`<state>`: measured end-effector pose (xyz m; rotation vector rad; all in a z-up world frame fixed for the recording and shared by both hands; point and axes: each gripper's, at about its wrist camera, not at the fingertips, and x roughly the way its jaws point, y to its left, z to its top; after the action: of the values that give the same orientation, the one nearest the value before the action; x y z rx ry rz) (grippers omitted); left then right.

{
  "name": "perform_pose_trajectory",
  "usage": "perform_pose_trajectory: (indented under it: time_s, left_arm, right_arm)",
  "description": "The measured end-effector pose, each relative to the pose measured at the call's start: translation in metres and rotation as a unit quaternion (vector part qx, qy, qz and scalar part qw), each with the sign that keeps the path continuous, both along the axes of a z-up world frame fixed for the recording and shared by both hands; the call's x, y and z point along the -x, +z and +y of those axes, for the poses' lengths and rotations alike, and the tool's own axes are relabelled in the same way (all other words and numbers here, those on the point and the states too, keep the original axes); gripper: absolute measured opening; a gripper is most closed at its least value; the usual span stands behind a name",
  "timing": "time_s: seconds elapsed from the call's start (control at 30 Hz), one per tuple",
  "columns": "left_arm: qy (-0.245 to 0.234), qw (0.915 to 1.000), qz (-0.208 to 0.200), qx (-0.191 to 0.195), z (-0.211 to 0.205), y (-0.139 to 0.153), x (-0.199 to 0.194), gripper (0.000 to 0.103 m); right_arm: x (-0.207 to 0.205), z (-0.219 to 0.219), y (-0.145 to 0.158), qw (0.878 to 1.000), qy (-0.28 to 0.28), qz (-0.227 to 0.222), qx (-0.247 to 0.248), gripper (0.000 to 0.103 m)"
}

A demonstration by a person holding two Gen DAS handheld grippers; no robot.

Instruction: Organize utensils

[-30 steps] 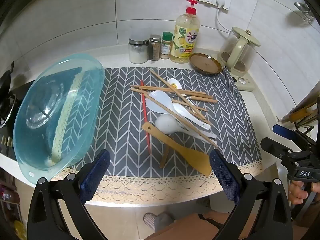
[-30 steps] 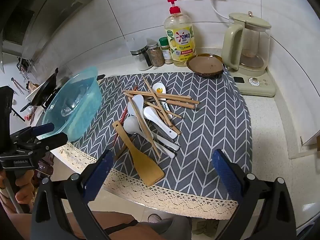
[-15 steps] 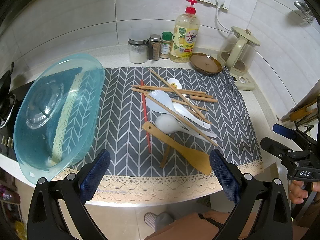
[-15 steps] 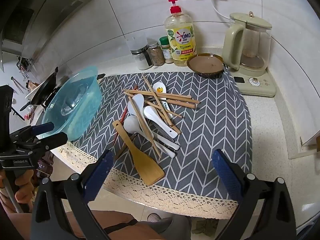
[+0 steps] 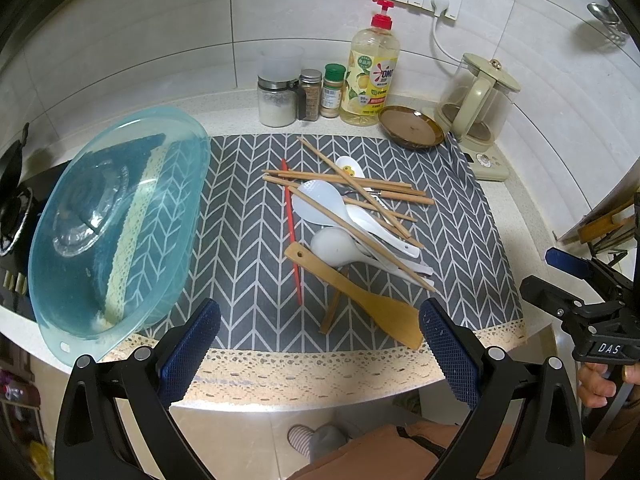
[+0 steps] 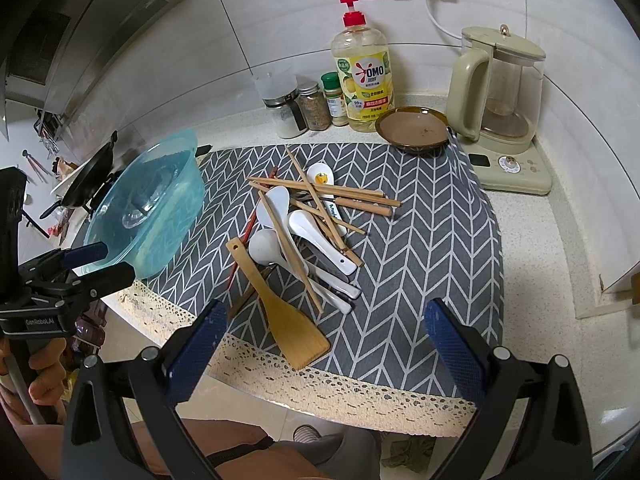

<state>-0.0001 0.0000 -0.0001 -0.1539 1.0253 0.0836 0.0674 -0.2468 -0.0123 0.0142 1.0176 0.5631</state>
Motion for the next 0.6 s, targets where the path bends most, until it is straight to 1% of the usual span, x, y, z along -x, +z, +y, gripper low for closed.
perform_pose_trajectory:
  time_s: [0.6]
  left_arm:
    - [0.0, 1.0, 0.002, 0.001, 0.0001, 0.0002, 0.0004, 0.099]
  right_arm:
    - [0.0002, 0.0013, -0.0029, 1.0, 0.002, 0.001, 0.001, 0.096]
